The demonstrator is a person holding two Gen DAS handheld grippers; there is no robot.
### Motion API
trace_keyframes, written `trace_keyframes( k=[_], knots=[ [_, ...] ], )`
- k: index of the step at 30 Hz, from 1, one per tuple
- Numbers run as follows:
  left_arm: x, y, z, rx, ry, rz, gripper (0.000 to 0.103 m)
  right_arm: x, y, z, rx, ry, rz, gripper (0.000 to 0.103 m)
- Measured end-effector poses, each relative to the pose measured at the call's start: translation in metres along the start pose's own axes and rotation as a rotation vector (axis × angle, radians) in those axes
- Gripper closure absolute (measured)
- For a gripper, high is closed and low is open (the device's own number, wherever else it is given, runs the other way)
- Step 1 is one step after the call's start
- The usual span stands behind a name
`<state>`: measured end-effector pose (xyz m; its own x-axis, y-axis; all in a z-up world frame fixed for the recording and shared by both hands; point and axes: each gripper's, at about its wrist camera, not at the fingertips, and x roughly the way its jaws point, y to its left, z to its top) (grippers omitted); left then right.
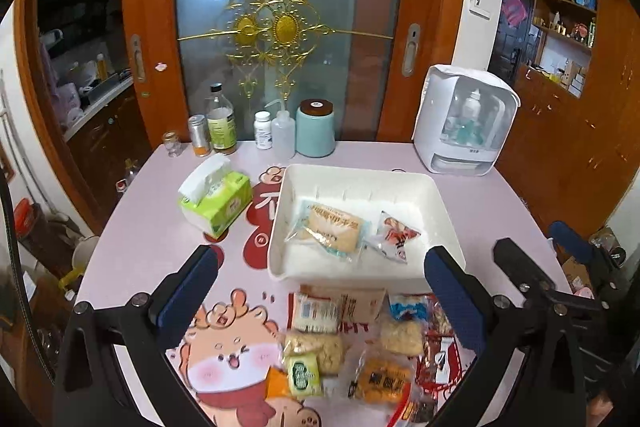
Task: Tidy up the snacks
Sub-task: 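Open both tools to drop the snacks into the white tray, then move both open tools back over the snack pile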
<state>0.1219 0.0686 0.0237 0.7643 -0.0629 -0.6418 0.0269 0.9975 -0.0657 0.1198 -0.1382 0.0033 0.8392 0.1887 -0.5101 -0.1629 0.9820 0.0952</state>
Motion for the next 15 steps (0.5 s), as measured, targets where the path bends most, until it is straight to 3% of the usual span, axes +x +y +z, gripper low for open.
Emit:
trace_keyframes(
  k=[7,15],
  knots=[
    [-0.042,-0.016,-0.034,0.052,-0.015,0.000,0.001,-0.042,-0.005,-0.014,-0.048,0.040,0.020,0.000],
    [-0.062,-0.024,-0.076,0.004,0.016,-0.004,0.001,-0.081,-0.014,-0.039,-0.058,0.077,0.043,0.000]
  ],
)
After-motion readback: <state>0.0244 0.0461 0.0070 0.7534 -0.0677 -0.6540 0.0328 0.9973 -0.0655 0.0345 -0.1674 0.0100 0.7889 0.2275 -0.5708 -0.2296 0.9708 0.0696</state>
